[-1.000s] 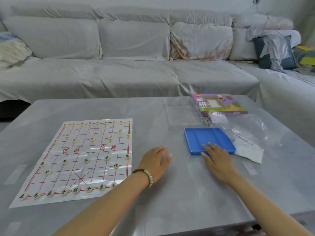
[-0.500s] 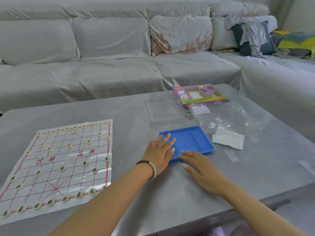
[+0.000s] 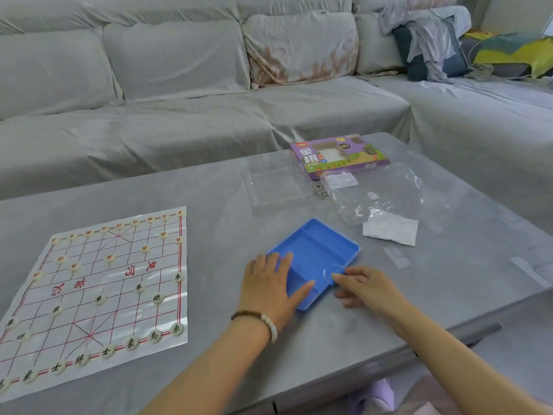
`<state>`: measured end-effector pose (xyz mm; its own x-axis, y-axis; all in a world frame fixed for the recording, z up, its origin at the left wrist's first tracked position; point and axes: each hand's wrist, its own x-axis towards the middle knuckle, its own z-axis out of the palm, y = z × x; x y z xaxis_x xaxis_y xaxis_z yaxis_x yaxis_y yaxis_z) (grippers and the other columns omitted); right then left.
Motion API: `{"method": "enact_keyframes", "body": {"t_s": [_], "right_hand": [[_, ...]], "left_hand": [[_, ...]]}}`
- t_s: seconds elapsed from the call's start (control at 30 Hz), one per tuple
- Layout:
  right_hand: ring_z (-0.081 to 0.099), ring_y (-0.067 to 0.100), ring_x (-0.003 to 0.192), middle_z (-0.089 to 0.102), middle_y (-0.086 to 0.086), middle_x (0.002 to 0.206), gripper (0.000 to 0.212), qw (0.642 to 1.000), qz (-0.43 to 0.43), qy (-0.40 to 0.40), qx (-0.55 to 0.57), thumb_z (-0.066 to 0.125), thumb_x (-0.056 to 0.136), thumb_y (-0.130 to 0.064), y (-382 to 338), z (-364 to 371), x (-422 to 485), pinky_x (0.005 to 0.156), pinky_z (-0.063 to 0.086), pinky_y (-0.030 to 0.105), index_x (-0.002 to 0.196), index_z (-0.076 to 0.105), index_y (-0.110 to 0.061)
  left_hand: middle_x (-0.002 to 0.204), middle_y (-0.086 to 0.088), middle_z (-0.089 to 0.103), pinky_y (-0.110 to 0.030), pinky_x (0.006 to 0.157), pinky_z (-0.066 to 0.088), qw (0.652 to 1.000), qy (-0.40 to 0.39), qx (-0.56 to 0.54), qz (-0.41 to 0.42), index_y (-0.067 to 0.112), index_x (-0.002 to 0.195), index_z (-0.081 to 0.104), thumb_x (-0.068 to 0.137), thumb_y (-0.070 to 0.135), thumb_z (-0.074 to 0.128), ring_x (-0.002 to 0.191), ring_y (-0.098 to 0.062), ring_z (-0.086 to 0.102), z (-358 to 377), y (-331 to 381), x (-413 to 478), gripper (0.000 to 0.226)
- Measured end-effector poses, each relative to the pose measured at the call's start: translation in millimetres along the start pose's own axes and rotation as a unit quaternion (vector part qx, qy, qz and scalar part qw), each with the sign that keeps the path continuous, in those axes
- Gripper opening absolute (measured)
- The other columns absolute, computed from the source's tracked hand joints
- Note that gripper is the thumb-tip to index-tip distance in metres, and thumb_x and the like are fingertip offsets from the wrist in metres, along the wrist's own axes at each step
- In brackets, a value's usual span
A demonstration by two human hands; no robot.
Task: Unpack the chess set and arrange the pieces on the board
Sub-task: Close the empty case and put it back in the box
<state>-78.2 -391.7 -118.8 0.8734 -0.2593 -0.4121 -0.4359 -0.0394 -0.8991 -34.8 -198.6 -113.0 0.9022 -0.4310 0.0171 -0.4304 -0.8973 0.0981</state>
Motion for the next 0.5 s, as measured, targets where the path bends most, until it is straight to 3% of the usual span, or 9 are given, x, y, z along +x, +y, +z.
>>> {"method": "enact_keyframes", "body": {"t_s": [0.07, 0.13, 0.23, 0.33, 0.5], "right_hand": [[0.070, 0.020, 0.081, 0.070, 0.011, 0.096, 0.046, 0.999, 0.012, -0.007, 0.029, 0.074, 0.079, -0.025, -2, 4, 0, 0.070, 0.058, 0.029, 0.114, 0.052, -0.006], [0.071, 0.017, 0.082, 0.070, 0.010, 0.096, 0.041, 0.999, 0.029, -0.016, 0.033, 0.072, 0.081, -0.027, -6, 9, 0, 0.071, 0.058, 0.025, 0.112, 0.056, -0.007], [0.070, 0.017, 0.080, 0.068, 0.012, 0.093, 0.033, 0.997, 0.052, -0.043, 0.042, 0.068, 0.085, -0.027, -9, 14, 0, 0.071, 0.058, 0.023, 0.106, 0.063, -0.002], [0.069, 0.016, 0.073, 0.066, 0.011, 0.087, 0.033, 0.995, 0.058, -0.064, 0.050, 0.067, 0.085, -0.029, -12, 15, 0, 0.070, 0.057, 0.024, 0.104, 0.061, -0.002], [0.067, 0.023, 0.098, 0.065, 0.018, 0.113, 0.034, 0.990, 0.000, -0.104, 0.095, 0.063, 0.088, -0.024, -14, 27, -4, 0.088, 0.055, 0.037, 0.109, 0.053, 0.001]], "left_hand": [[0.153, -0.002, 0.014, -0.040, 0.115, 0.009, 0.995, -0.045, -0.040, -0.075, 0.018, 0.147, 0.005, 0.075, 0.081, 0.015, 0.140, -0.024, 0.013, 3, -11, 16, 0.097], [0.149, -0.007, 0.023, -0.040, 0.113, 0.019, 0.985, -0.072, -0.099, -0.121, 0.011, 0.144, 0.014, 0.074, 0.080, 0.036, 0.135, -0.026, 0.024, 8, -15, 26, 0.100], [0.120, -0.001, 0.043, -0.032, 0.094, 0.039, 0.973, -0.025, -0.186, -0.132, 0.015, 0.122, 0.037, 0.063, 0.077, 0.056, 0.108, -0.019, 0.043, 12, -16, 25, 0.088], [0.102, 0.004, 0.046, -0.031, 0.081, 0.047, 0.950, 0.018, -0.274, -0.147, 0.021, 0.102, 0.040, 0.053, 0.073, 0.068, 0.091, -0.014, 0.047, 12, -27, 17, 0.077], [0.099, 0.006, 0.047, -0.015, 0.068, 0.044, 0.885, 0.079, -0.433, -0.153, 0.020, 0.105, 0.040, 0.061, 0.048, 0.079, 0.089, -0.010, 0.052, 10, -45, 0, 0.065]]}}
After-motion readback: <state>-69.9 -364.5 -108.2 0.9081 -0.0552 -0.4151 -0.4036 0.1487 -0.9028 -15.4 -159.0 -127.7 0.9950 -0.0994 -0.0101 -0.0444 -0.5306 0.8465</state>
